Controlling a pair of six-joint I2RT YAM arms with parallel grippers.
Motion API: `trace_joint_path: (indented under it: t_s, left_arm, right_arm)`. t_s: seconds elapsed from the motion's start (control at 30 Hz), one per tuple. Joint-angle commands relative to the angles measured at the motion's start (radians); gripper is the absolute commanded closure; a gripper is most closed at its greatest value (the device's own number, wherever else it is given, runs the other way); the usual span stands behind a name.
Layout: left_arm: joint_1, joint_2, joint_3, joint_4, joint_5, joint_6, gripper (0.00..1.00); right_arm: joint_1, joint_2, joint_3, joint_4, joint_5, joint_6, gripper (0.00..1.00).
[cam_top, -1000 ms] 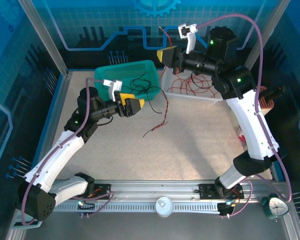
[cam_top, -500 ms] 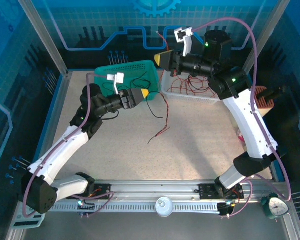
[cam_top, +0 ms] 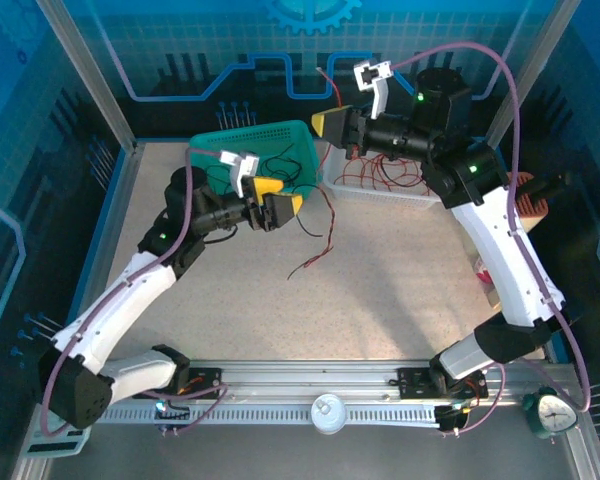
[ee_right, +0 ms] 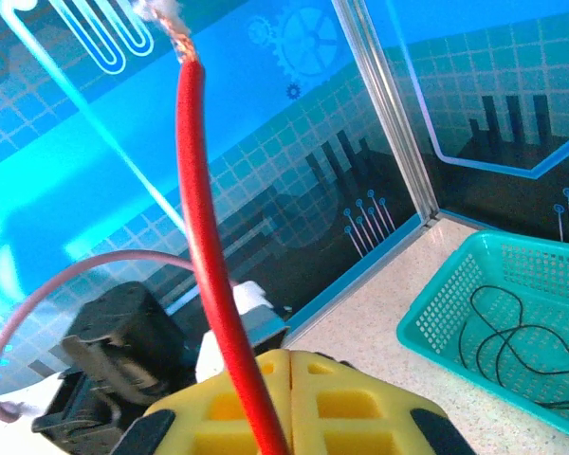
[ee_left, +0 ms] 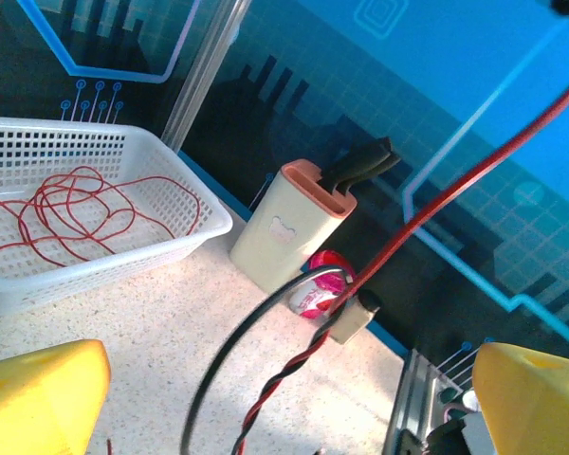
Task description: Untangle the cables
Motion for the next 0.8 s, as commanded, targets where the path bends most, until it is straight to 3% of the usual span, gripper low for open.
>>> trace_joint_path:
  t_s: [0.0, 0.13, 0.33, 0.4, 0.57, 0.7, 0.77]
  left_arm:
    - [0.007, 0.047, 0.064, 0.015, 0.078, 0.072, 0.01]
    - [0.004, 0.104, 0.088, 0.068, 0.133, 0.029, 0.08]
    - [-0.022, 0.161, 0.088, 0.151, 0.167, -0.024, 0.26]
    - [-0.03, 0.174, 0.087, 0.175, 0.175, -0.04, 0.37]
    - [-0.042, 0.18, 0.055, 0.213, 0.168, -0.07, 0.78]
    - [-0.041, 0.159, 0.035, 0.181, 0.15, -0.06, 1.0]
    - [-0.041, 0.139, 0.026, 0.165, 0.124, -0.05, 1.0]
  right_arm:
    - [-0.007, -0.035, -0.019, 0.046, -0.023, 0.019, 1.0]
    - [-0.009, -0.039, -0.033, 0.054, -0.021, 0.021, 1.0]
    - [-0.024, -0.054, -0.073, 0.081, -0.024, 0.033, 1.0]
    - [-0.031, -0.06, -0.089, 0.087, -0.025, 0.035, 1.0]
    - [-0.071, -0.095, -0.159, 0.123, -0.021, 0.052, 1.0]
    - [-0.116, -0.123, -0.209, 0.151, -0.027, 0.072, 1.0]
    - [-0.141, -0.14, -0.234, 0.161, -0.027, 0.08, 1.0]
